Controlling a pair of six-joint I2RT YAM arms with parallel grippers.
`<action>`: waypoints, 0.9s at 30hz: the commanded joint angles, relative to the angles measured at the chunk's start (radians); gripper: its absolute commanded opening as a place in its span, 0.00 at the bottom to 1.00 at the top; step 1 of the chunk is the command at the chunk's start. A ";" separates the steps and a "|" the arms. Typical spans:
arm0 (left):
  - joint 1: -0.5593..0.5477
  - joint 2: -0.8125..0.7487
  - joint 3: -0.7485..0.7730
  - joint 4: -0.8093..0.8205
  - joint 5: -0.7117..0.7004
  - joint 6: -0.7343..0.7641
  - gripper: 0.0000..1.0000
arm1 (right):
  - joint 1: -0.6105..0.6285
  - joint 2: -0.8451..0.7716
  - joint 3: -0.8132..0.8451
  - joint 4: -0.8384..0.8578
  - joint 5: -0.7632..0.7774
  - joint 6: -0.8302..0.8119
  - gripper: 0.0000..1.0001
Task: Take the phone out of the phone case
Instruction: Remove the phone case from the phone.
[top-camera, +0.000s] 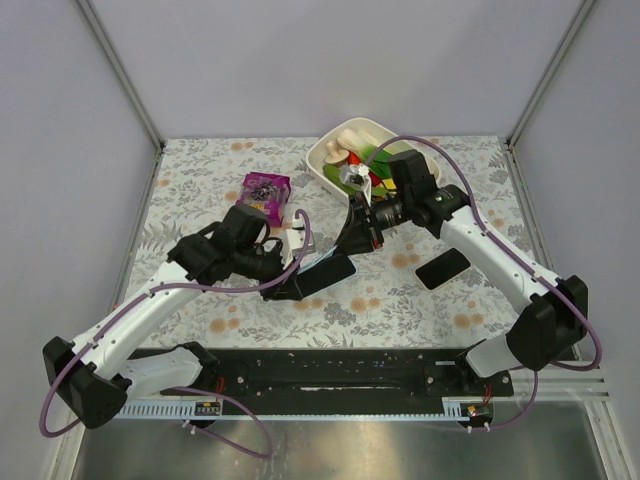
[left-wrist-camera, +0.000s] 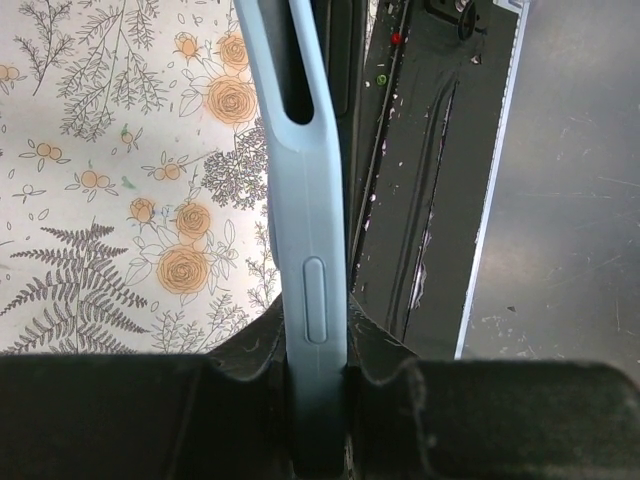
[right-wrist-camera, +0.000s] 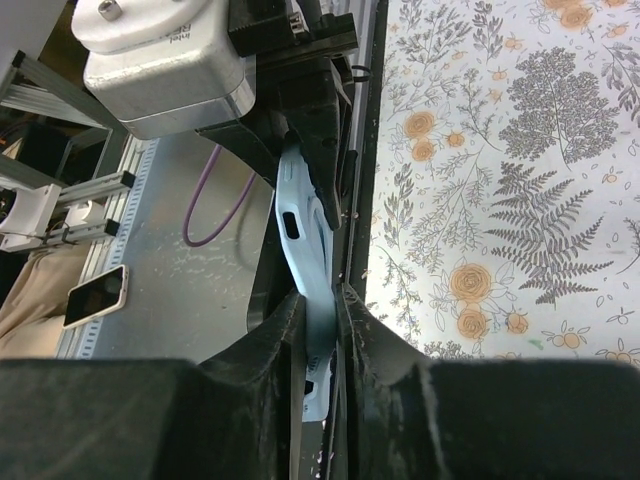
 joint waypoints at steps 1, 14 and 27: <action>0.006 0.007 0.073 0.434 0.072 -0.019 0.00 | 0.105 0.000 -0.002 -0.043 -0.035 0.033 0.25; 0.017 0.020 0.072 0.477 0.107 -0.027 0.00 | 0.131 0.062 0.002 -0.040 -0.145 0.068 0.00; 0.012 0.047 0.032 0.601 0.287 -0.094 0.00 | 0.174 0.089 0.023 -0.041 -0.275 0.068 0.00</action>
